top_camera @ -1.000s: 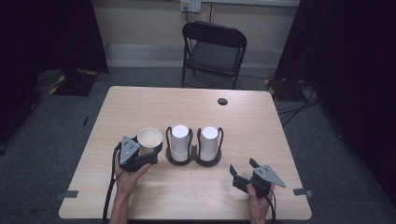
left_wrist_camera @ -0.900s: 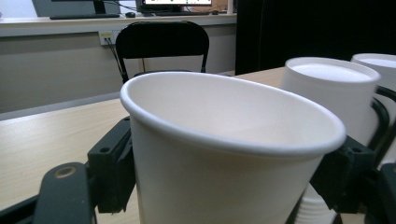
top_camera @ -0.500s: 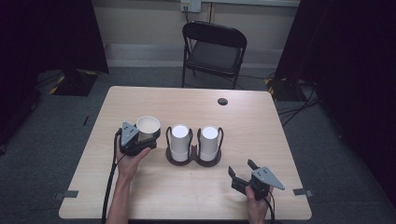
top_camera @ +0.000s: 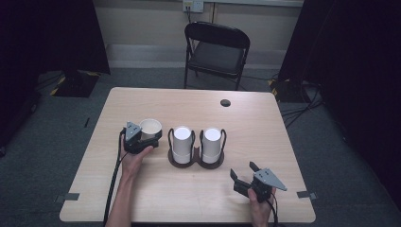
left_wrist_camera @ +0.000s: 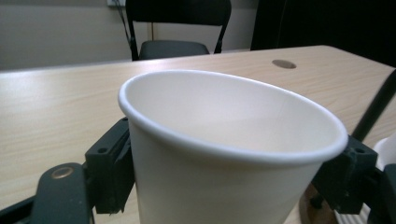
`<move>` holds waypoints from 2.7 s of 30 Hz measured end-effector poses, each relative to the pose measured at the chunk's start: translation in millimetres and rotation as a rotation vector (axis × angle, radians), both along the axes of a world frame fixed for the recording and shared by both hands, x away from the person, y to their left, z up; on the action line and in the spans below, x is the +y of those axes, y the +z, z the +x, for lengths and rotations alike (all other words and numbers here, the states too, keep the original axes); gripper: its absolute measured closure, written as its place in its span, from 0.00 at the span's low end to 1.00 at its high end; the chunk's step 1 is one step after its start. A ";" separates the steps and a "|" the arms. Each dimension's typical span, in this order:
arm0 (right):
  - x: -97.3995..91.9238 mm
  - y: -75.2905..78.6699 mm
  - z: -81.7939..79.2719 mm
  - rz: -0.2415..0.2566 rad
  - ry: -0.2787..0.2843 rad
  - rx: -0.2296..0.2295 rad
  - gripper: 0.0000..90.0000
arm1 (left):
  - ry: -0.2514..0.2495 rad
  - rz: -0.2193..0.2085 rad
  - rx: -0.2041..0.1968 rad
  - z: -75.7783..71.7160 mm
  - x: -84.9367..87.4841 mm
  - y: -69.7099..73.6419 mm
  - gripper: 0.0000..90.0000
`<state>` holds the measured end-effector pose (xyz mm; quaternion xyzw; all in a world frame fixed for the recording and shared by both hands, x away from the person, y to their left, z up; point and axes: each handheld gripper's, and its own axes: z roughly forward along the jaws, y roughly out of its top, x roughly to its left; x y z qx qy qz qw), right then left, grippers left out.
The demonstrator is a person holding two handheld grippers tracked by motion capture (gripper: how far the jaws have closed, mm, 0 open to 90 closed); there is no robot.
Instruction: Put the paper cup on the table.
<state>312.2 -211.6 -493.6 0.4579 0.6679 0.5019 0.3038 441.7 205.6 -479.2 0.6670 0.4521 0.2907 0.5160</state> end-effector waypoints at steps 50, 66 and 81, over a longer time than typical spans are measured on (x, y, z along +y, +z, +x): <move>-1.2 -0.1 0.1 0.016 0.010 0.001 0.19 | 0.063 0.055 0.077 -46.3 14.4 -5.8 0.17; -0.9 -0.1 -0.2 0.010 0.009 -0.005 0.20 | 0.028 0.040 0.058 -88.5 5.8 -8.0 0.17; -0.9 -0.2 0.0 0.009 0.011 -0.005 0.20 | 0.013 0.019 -0.017 -132.9 -10.7 0.5 0.17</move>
